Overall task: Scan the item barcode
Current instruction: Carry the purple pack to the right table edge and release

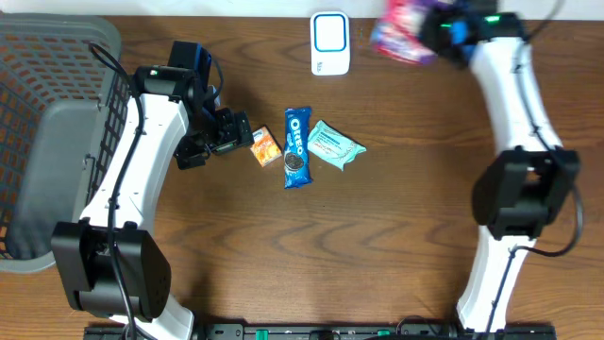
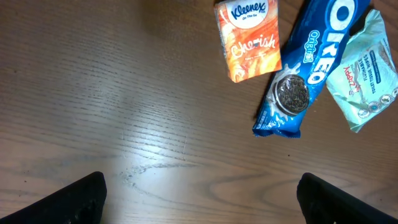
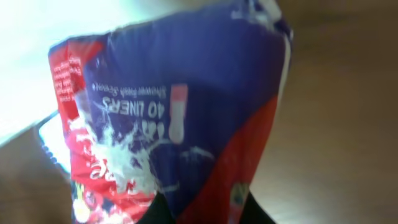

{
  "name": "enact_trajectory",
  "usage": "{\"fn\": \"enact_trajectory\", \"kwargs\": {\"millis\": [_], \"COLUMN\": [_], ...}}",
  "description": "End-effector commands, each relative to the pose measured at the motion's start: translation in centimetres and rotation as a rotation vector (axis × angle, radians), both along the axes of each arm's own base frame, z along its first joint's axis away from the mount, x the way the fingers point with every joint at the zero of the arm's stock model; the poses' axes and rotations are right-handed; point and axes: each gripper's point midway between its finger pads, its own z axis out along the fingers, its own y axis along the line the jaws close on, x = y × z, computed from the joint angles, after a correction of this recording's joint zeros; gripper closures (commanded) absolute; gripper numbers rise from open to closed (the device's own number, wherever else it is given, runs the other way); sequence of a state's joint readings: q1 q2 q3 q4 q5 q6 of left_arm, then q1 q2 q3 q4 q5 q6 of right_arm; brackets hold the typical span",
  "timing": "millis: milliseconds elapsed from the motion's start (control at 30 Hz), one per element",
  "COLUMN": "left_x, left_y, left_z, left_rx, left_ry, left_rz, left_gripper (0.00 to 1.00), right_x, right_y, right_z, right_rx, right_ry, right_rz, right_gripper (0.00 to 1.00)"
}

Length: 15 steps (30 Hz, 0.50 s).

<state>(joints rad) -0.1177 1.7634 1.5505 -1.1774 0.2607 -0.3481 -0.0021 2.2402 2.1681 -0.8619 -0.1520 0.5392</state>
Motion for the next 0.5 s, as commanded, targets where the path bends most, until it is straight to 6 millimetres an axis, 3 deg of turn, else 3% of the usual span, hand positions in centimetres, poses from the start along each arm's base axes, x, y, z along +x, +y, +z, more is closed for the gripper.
{"fn": "enact_trajectory", "kwargs": {"millis": [0, 133, 267, 467], "left_x": [0.0, 0.0, 0.0, 0.0], "left_y": [0.2, 0.2, 0.2, 0.2], "left_z": [0.5, 0.5, 0.5, 0.5], "left_rx": [-0.004, -0.004, -0.004, -0.004], "left_ry": [-0.010, -0.010, -0.010, -0.010], "left_rz": [0.020, 0.020, 0.020, 0.020], "left_gripper": [0.02, 0.02, 0.02, 0.02], "right_x": [-2.3, -6.6, -10.0, -14.8], "right_y": [-9.1, -17.2, -23.5, -30.7], "right_z": [0.3, -1.1, -1.6, -3.0], "right_rx": [-0.174, -0.251, -0.260, -0.179], "right_ry": [0.073, 0.222, 0.292, 0.347], "right_rz": [-0.127, -0.295, -0.409, -0.655], "right_gripper": [0.99, 0.99, 0.99, 0.99]}}
